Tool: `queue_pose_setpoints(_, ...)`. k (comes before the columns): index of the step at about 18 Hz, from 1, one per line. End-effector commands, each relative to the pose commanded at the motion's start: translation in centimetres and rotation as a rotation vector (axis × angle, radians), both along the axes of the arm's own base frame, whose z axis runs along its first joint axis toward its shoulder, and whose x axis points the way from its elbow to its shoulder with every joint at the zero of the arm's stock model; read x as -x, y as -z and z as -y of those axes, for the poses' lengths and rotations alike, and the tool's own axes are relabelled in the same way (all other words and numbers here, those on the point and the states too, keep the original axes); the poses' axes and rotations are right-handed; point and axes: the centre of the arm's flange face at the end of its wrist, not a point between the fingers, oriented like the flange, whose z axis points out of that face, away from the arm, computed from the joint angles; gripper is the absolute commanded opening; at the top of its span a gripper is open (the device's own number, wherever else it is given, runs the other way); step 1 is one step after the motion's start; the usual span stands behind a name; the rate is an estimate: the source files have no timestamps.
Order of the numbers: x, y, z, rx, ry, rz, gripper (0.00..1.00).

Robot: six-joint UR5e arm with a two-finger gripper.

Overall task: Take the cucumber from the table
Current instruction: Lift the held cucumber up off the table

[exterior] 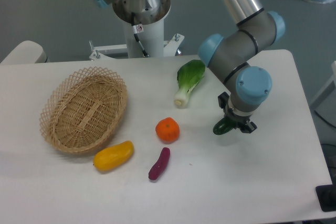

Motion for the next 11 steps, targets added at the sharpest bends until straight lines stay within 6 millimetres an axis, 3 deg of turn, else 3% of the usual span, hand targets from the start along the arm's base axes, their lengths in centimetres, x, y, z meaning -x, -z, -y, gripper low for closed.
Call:
queue_pose_setpoints(7, 2.5, -2.1, -3.5, -0.108, 0.002, -0.028, 0.11)
queue_pose_setpoints(11, 2.9, -2.6, -7.7, -0.146, -0.068, -0.061, 0.11)
